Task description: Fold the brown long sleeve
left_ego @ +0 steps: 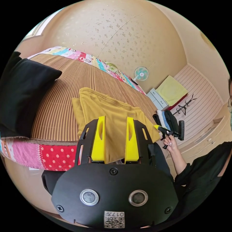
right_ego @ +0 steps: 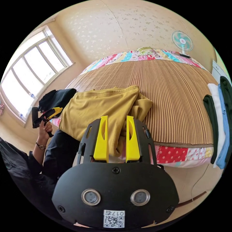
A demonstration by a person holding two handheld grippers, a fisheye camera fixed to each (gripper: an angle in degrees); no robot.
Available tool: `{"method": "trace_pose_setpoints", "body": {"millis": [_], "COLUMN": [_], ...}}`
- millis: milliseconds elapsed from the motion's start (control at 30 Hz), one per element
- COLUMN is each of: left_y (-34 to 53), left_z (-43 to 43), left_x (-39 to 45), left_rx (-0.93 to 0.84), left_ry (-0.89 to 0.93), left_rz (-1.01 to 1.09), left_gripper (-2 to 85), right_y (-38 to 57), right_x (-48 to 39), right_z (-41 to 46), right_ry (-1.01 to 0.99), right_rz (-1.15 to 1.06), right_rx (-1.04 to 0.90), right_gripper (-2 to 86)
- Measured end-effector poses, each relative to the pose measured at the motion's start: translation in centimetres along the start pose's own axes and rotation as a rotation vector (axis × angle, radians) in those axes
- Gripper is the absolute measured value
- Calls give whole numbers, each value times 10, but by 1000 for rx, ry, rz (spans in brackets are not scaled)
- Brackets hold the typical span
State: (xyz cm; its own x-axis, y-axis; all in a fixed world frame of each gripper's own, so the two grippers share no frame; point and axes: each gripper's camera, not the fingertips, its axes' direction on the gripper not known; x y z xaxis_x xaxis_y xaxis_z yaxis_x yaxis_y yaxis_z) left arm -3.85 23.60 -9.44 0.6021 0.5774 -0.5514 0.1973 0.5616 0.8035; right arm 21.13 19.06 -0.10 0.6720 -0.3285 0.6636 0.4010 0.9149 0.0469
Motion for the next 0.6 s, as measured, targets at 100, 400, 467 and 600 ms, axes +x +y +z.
{"method": "trace_pose_setpoints", "body": {"millis": [100,400,467,600], "left_y": [12,18,19,25], "left_z": [15,42,41,21], "left_x": [-6,-34,-41,-48], "left_rx": [-38,-86,-81,-44], "left_ry": [-21,25,64,104], "left_rz": [-19,-102,-130,-137], "left_gripper": [125,107,110,132], "right_y": [21,61,70,77], "right_x": [-4,9,21,24], "right_z": [6,23,36,44], "right_ry": [-10,-81,-60,148], "right_rz": [6,83,171,239], "right_rx": [-47,-18,-39,-91], "right_gripper": [96,29,24,18]}}
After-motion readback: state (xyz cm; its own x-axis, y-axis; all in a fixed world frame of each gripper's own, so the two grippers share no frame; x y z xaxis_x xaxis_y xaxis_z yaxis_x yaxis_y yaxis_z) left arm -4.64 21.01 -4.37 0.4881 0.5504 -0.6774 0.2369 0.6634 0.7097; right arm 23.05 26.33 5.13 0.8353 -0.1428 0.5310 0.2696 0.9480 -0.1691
